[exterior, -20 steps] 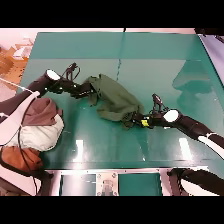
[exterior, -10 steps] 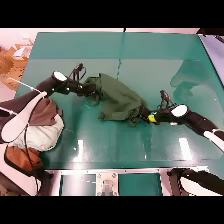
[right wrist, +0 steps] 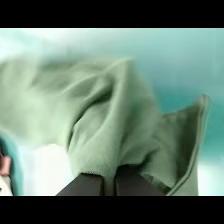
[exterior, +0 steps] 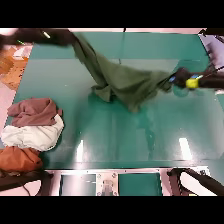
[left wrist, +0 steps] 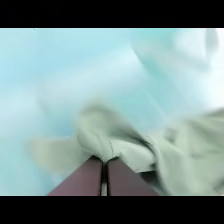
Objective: Fold the shirts.
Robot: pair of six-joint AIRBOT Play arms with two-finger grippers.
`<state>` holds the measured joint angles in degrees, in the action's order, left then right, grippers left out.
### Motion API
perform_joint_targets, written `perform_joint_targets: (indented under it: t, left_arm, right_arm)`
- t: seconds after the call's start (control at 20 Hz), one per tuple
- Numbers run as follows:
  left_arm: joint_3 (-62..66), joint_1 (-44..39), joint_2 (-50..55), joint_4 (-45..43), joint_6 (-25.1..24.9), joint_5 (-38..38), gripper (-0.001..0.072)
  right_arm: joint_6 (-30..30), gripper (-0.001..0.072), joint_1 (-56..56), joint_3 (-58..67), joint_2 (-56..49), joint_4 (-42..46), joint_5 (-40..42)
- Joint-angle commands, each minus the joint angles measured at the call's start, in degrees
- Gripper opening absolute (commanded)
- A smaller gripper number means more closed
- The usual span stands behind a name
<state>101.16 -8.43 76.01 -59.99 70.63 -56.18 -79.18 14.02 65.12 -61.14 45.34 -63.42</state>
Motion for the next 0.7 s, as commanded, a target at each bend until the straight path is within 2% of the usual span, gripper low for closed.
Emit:
perform_joint_targets:
  t: [0.0, 0.25, 0.5, 0.65]
  left_arm:
    - [8.7, 0.6, -10.7, -9.2, 1.4, 0.0, 0.002]
    - [14.5, 0.6, -20.7, -13.2, 1.4, -0.5, 0.0021]
    - [13.2, 0.6, -21.7, -13.1, 2.6, -11.1, 0.0021]
    - [5.1, 0.6, -21.7, -10.3, 4.5, -17.4, 0.0021]
  right_arm:
    - [1.5, 0.0022, 5.8, 10.6, 6.0, -0.1, -5.7]
    - [2.3, 0.0022, 10.2, 14.6, 16.5, 0.2, -5.7]
    - [2.3, 0.0023, 10.1, 13.8, 19.1, 1.8, -11.0]
    - [2.3, 0.0023, 10.1, 6.6, 19.1, 1.6, -11.1]
